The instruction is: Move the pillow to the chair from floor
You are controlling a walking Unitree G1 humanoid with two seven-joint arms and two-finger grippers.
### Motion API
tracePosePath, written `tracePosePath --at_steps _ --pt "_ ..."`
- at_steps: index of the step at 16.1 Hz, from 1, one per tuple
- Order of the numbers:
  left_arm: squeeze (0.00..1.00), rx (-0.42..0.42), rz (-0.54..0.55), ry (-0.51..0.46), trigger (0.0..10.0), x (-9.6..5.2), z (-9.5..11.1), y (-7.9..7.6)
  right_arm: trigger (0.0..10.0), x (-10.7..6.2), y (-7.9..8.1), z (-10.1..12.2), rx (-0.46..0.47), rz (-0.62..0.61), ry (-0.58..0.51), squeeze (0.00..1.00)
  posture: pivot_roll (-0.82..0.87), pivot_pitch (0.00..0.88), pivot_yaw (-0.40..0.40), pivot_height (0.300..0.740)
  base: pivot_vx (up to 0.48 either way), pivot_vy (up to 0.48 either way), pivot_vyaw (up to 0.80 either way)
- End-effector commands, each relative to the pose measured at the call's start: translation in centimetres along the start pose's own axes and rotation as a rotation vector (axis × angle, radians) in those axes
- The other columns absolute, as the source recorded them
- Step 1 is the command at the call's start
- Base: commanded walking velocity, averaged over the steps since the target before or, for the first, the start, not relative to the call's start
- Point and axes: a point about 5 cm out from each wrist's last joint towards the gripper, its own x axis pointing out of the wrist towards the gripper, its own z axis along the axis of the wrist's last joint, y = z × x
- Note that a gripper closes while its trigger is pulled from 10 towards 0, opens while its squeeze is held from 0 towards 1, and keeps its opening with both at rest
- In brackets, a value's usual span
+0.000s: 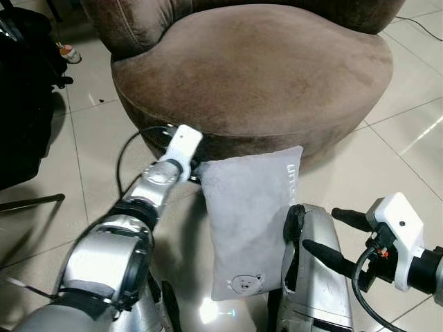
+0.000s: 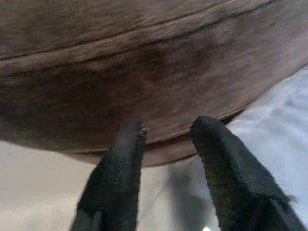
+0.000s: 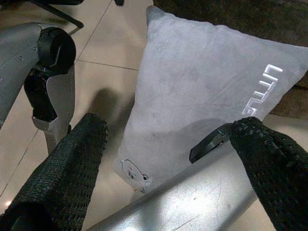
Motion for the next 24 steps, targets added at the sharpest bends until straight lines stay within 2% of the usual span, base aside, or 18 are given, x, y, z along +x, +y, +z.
tracePosePath --at_steps 1,4,6,10,11,12,16,19,23,24 --pt "1.0 0.036 0.015 0.043 10.0 -0.1 -0.6 0.3 10.0 -0.4 -0.1 0.1 -0.021 -0.017 0.009 0.0 -0.47 0.142 0.036 0.386 0.0 0.0 0.0" --pt "1.0 0.056 -0.008 0.066 10.0 -0.1 -0.7 0.3 10.0 -0.6 -0.1 0.1 -0.024 -0.018 0.012 0.0 -0.48 0.138 0.032 0.386 0.0 0.0 0.0" --pt "1.0 0.037 -0.033 0.083 10.0 0.0 -1.0 -0.3 10.0 -0.8 -0.1 0.1 -0.024 -0.018 0.017 0.0 -0.49 0.137 0.03 0.386 0.0 0.0 0.0" --pt "1.0 -0.11 -0.037 0.102 10.0 0.1 -0.9 -0.9 10.0 -1.0 0.0 0.1 -0.024 -0.01 0.025 0.0 -0.5 0.136 0.019 0.386 0.0 0.0 0.0" --pt "1.0 -0.175 -0.038 0.104 10.0 0.2 -0.8 -1.0 10.0 -1.1 0.2 0.1 -0.023 -0.004 0.026 0.0 -0.5 0.136 0.019 0.386 0.0 0.0 0.0" --pt "1.0 -0.277 -0.048 0.111 10.0 0.3 -0.8 -1.3 10.0 -1.3 0.2 0.1 -0.024 0.001 0.034 0.0 -0.51 0.136 0.008 0.386 0.0 0.0 0.0" --pt "1.0 -0.394 -0.091 0.115 10.0 0.3 -1.1 -2.3 10.0 -1.5 0.3 0.0 -0.023 0.002 0.04 0.0 -0.52 0.141 0.009 0.386 0.0 0.0 0.0" --pt "1.0 -0.347 -0.121 0.159 10.0 0.2 -2.3 -3.3 10.0 -1.5 0.5 -0.1 -0.017 0.006 0.04 0.0 -0.52 0.147 0.012 0.386 0.0 0.0 0.0" --pt "1.0 -0.287 -0.117 0.191 10.0 0.0 -2.8 -3.4 10.0 -1.3 0.5 -0.1 -0.015 0.009 0.037 0.0 -0.51 0.149 0.011 0.386 0.0 0.0 0.0" --pt "1.0 -0.307 -0.106 0.212 10.0 0.0 -3.1 -3.4 10.0 -1.2 0.5 -0.1 -0.015 0.008 0.033 0.0 -0.51 0.147 0.015 0.386 0.0 0.0 0.0"
